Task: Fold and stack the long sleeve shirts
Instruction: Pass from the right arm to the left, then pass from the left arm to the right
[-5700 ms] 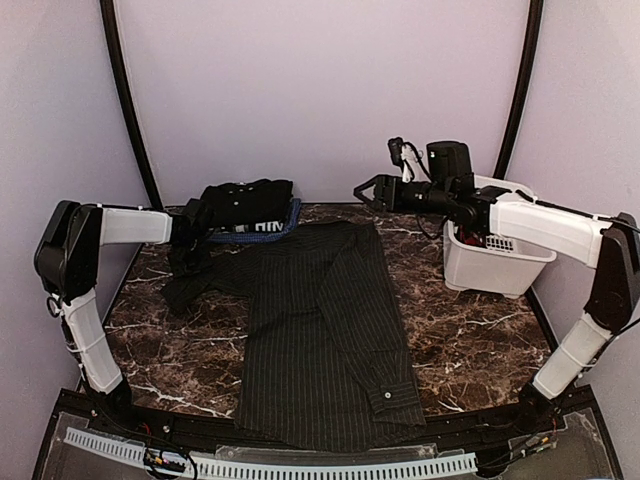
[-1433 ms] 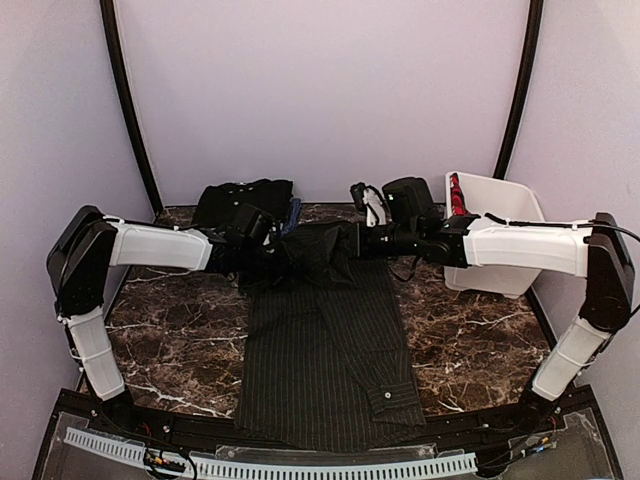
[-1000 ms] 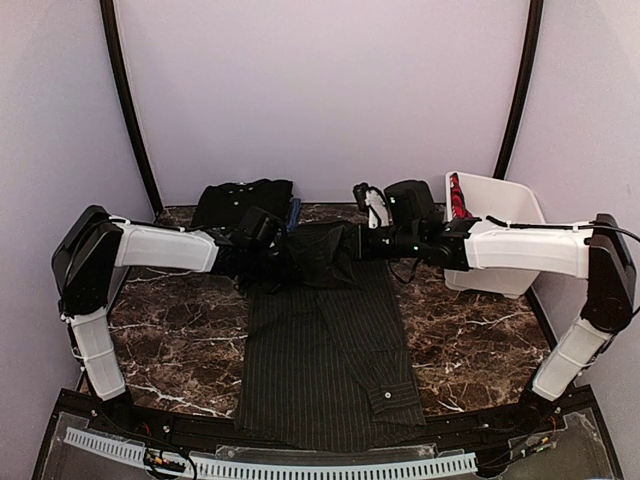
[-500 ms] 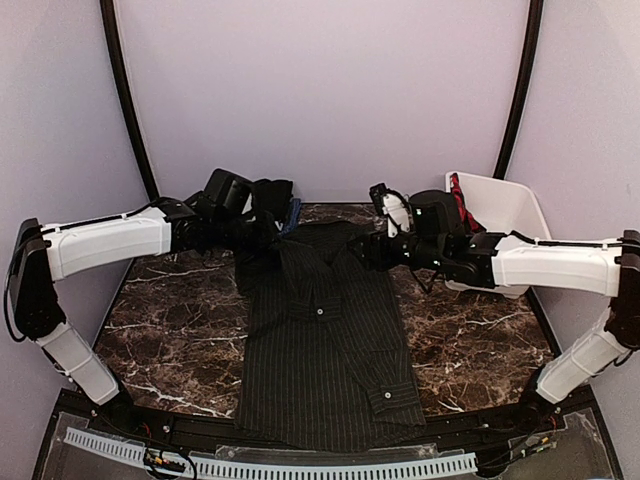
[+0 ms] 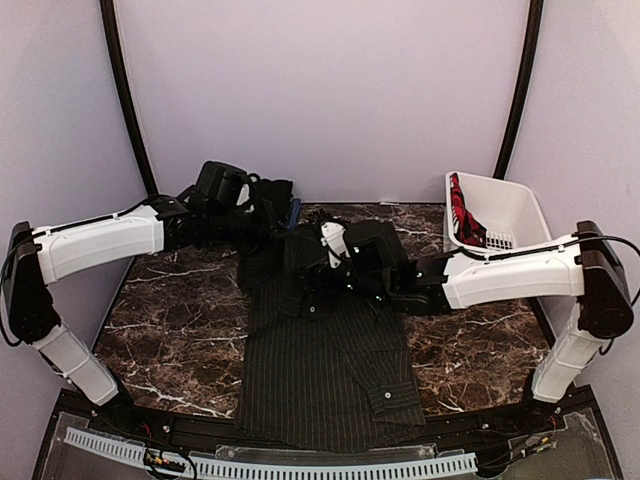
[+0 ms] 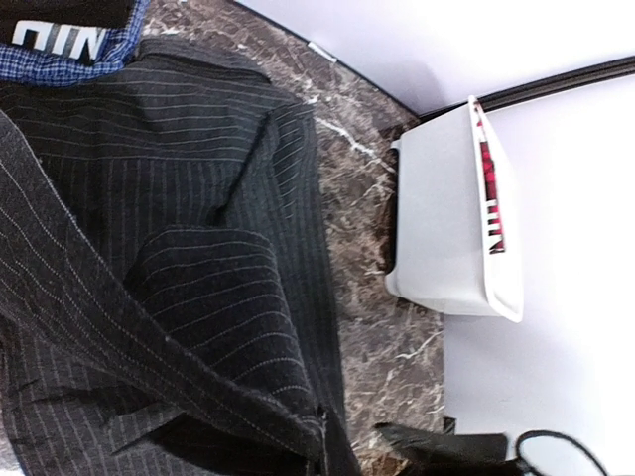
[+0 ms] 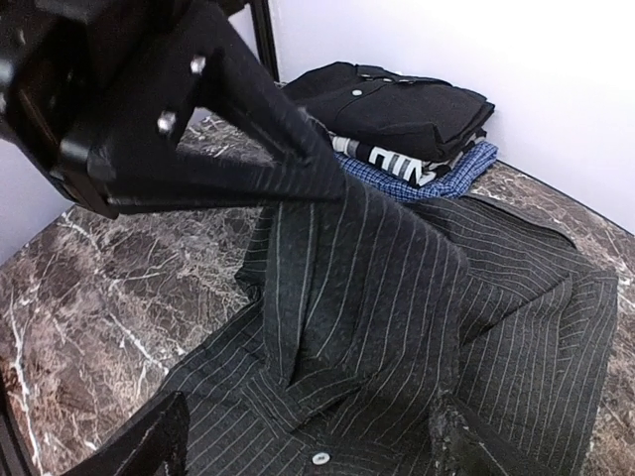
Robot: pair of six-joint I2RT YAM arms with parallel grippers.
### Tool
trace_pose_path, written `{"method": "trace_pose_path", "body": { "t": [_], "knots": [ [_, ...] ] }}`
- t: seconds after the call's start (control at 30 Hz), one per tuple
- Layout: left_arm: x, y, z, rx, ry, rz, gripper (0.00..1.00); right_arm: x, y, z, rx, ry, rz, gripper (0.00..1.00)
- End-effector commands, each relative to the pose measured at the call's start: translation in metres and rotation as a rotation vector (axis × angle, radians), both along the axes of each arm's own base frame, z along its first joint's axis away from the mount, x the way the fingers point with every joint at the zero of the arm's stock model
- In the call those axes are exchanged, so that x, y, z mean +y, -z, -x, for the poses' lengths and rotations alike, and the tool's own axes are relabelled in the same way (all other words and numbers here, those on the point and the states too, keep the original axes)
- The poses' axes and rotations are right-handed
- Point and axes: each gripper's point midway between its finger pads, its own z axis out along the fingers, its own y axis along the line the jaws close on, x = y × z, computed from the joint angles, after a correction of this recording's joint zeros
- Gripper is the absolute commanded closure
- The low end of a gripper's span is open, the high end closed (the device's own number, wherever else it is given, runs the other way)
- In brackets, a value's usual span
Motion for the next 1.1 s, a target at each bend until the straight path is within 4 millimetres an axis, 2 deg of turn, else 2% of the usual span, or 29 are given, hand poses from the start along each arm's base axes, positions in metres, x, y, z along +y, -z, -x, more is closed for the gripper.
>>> {"method": "trace_pose_path", "body": {
  "t": [0.0,0.17,0.2,0.43,0.7,0.77,0.9,1.07],
  "knots": [
    [-0.006,-0.057,-0.004,-0.078,-0.018,0.217,1.0,-0.005,-0.011,-0.014,-0.081,0.211,-0.011,0.18],
    [-0.013,-0.074,-0.003,-0.118,0.002,0.316,1.0,-0.005,-0.009,-0.022,-0.105,0.29,-0.047,0.08],
    [-0.014,-0.084,-0.004,-0.143,0.003,0.349,1.0,-0.002,-0.011,-0.024,-0.11,0.292,-0.06,0.07],
    [-0.016,-0.102,-0.004,-0.196,0.009,0.453,1.0,0.03,-0.025,-0.033,-0.085,0.257,-0.139,0.01],
    [-0.02,-0.111,-0.001,-0.205,0.032,0.502,1.0,0.028,-0.037,-0.077,-0.043,0.328,-0.205,0.01],
    [-0.02,-0.111,0.0,-0.204,0.035,0.502,1.0,0.028,-0.034,-0.087,-0.04,0.349,-0.195,0.01],
    [-0.014,-0.114,0.0,-0.217,0.017,0.49,1.0,0.019,-0.027,-0.101,-0.023,0.39,-0.172,0.04],
    [-0.007,-0.107,-0.002,-0.208,-0.017,0.438,1.0,0.003,-0.024,-0.1,0.002,0.408,-0.162,0.18]
  ]
}}
